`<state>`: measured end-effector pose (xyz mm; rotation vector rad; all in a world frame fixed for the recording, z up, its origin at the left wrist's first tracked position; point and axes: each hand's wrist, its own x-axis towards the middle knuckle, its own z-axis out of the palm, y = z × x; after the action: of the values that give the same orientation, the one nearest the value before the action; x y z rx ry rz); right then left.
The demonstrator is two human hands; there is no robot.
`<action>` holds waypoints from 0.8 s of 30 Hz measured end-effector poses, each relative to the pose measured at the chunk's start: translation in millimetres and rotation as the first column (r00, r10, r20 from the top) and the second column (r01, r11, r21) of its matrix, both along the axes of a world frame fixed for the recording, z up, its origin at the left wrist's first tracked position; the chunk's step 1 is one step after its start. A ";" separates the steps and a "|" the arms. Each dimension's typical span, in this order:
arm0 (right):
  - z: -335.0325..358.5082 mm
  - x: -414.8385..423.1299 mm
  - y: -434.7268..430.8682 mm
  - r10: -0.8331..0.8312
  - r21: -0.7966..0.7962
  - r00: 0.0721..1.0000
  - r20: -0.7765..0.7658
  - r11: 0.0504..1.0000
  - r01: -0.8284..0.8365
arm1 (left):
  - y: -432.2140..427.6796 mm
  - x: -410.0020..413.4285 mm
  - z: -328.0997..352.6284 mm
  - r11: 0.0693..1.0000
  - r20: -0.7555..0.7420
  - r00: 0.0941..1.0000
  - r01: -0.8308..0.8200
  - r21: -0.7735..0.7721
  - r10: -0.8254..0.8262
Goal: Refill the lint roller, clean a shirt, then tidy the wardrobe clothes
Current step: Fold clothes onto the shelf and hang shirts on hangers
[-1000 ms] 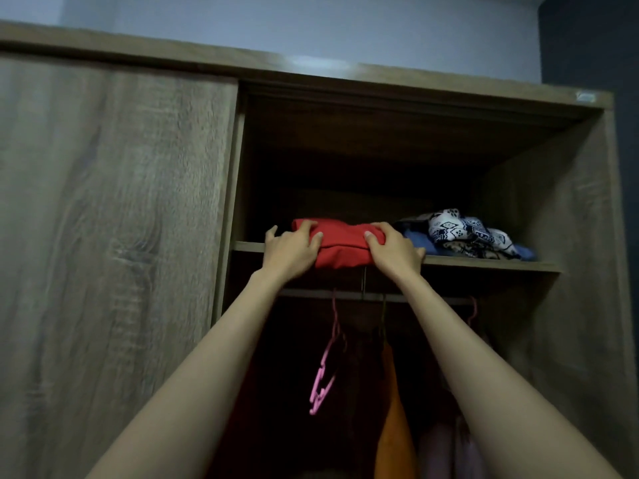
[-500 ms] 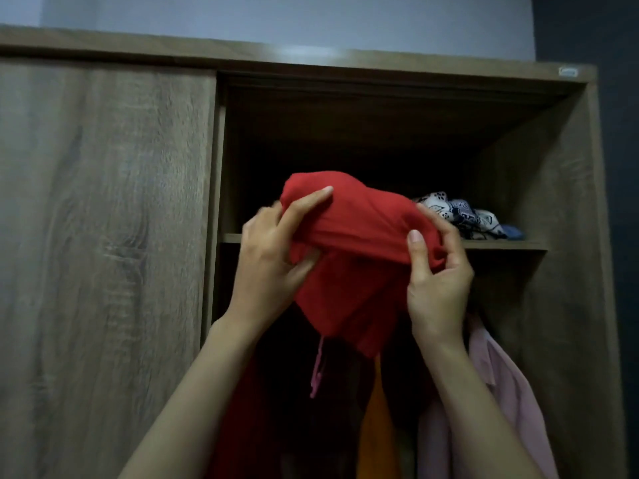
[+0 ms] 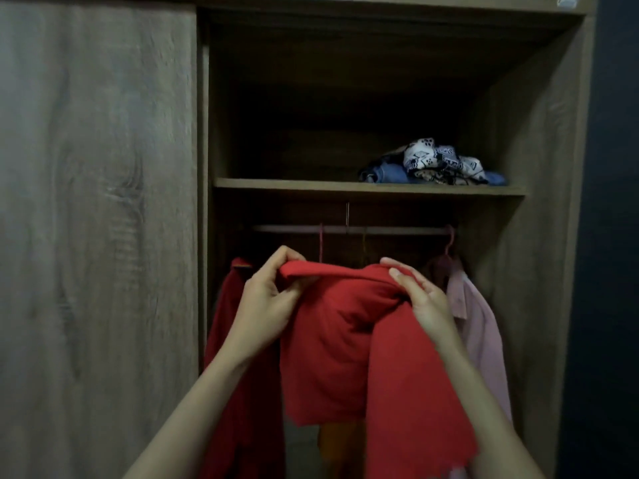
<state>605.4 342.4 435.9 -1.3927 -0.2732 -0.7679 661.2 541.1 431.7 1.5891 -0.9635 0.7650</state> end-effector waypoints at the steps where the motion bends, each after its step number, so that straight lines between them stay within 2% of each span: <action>1: -9.4 3.5 -1.8 0.041 0.045 0.999 -0.031 0.998 -0.039 | -2.5 1.5 -7.8 0.999 -0.024 1.000 -0.002 -0.036 0.002; 5: -41.0 9.4 -5.8 0.229 0.260 0.958 -0.170 0.949 -0.181 | -15.7 -4.0 -21.1 0.982 -0.103 0.992 -0.087 -0.166 0.070; 7: -52.7 10.3 -9.7 0.270 0.320 0.937 -0.222 0.928 -0.191 | -20.4 -4.4 -24.5 0.968 -0.158 0.982 -0.140 -0.210 0.108; 8: -57.7 9.7 -12.7 0.222 0.295 0.949 -0.226 0.944 -0.150 | -21.4 -3.7 -25.6 0.958 -0.186 0.975 -0.167 -0.233 0.125; 10: -63.2 -0.3 -17.0 -0.083 0.044 0.980 -0.183 0.995 0.093 | -21.4 -2.1 -28.5 0.940 -0.247 0.959 -0.206 -0.272 0.139; 11: -65.2 -6.7 -18.3 -0.256 -0.078 0.960 -0.111 0.966 0.248 | -21.4 -1.1 -30.3 0.934 -0.288 0.948 -0.219 -0.283 0.135; 12: -67.6 -13.6 -18.1 -0.355 -0.137 0.934 -0.024 0.927 0.349 | -21.1 -1.6 -31.8 0.929 -0.337 0.933 -0.229 -0.291 0.125; 13: -69.9 -20.3 -16.9 -0.384 -0.147 0.922 0.038 0.911 0.386 | -21.4 -1.6 -33.6 0.925 -0.387 0.916 -0.235 -0.297 0.109; 15: -71.8 -29.6 -13.6 -0.320 -0.150 0.944 0.081 0.932 0.329 | -24.4 -3.3 -35.1 0.923 -0.476 0.879 -0.205 -0.324 0.028; 16: -71.5 -32.3 -11.2 -0.270 -0.161 0.961 0.052 0.948 0.275 | -26.2 -4.3 -35.2 0.924 -0.508 0.862 -0.185 -0.334 -0.011; 19: -73.2 -30.8 -8.9 -0.122 -0.192 0.982 -0.143 0.977 0.094 | -33.6 -8.4 -35.6 0.928 -0.569 0.818 -0.144 -0.344 -0.084; 24: -84.5 -29.0 -11.1 -0.078 -0.150 0.940 -0.332 0.988 0.030 | -39.8 -11.6 -38.7 0.901 -0.629 0.752 -0.117 -0.418 -0.194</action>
<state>576.4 331.3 351.4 -1.6462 -0.0212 -0.5492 649.6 501.2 393.0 1.2776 -0.2642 0.2937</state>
